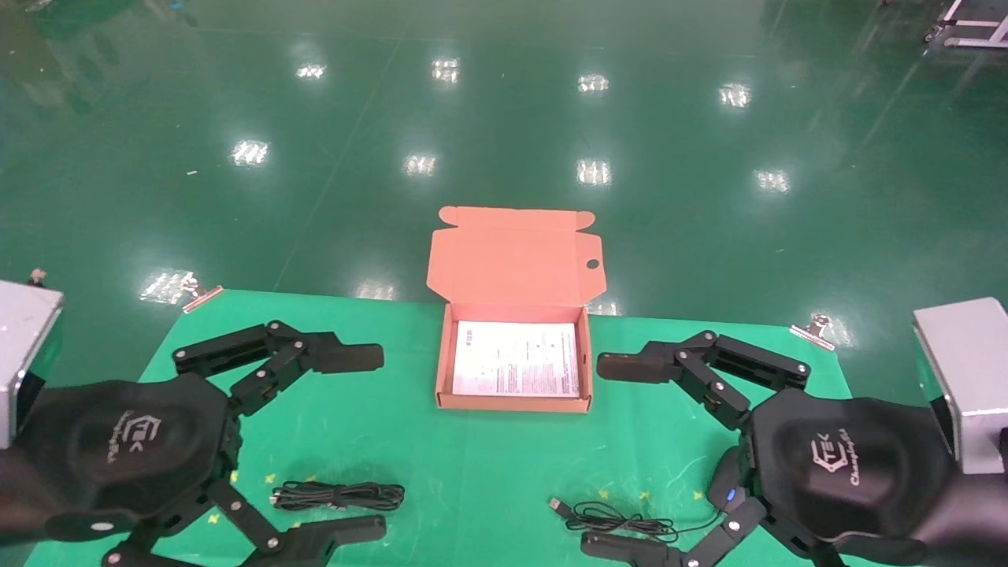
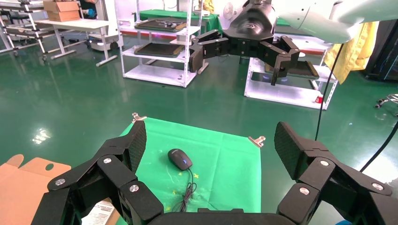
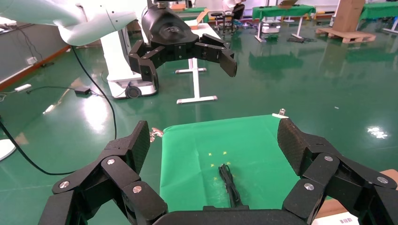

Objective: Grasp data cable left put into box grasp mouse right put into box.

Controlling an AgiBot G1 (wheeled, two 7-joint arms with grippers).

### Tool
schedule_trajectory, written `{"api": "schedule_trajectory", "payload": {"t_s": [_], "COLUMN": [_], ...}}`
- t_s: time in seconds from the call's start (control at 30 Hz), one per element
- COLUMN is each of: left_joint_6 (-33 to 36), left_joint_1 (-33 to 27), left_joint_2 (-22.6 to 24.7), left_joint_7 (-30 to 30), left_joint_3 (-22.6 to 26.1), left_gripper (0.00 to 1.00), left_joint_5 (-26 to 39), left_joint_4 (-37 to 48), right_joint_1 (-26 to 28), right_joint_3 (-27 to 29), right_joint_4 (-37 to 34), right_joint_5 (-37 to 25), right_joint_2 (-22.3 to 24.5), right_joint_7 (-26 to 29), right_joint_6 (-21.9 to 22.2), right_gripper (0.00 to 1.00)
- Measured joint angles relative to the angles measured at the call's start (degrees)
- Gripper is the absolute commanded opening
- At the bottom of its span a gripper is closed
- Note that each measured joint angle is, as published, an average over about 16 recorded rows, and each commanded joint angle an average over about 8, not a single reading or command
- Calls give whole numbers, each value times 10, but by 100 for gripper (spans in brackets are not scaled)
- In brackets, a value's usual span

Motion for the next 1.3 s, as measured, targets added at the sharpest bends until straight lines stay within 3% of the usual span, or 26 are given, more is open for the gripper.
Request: {"api": "schedule_trajectory", "payload": {"t_s": [0.3,0.53,0.97,1.3], "left_joint_6": [4,11,22,2], "left_joint_1": [-9,-46,-140,-171], "left_joint_2": [0,6,47,94], "left_joint_7": [2,-5,-11,-5], "left_joint_3": [7,35,135,218], "left_gripper": [100,100,100,100], "left_joint_5": [18,82,297,484], "left_joint_4": [-2,-6,-17,-24], "right_joint_1": [3,24,138,202], "right_joint_3": [-2,-15,-130,-244], "right_joint_4": [-1,10,38,41], "right_joint_5": [-15,-77,-308,-450], "right_joint_2": [3,11,1,-23], "right_joint_7": [-8,-44,-192,-272], "right_joint_6": [3,-4,-38,-25], "right_gripper": [100,100,100,100]}}
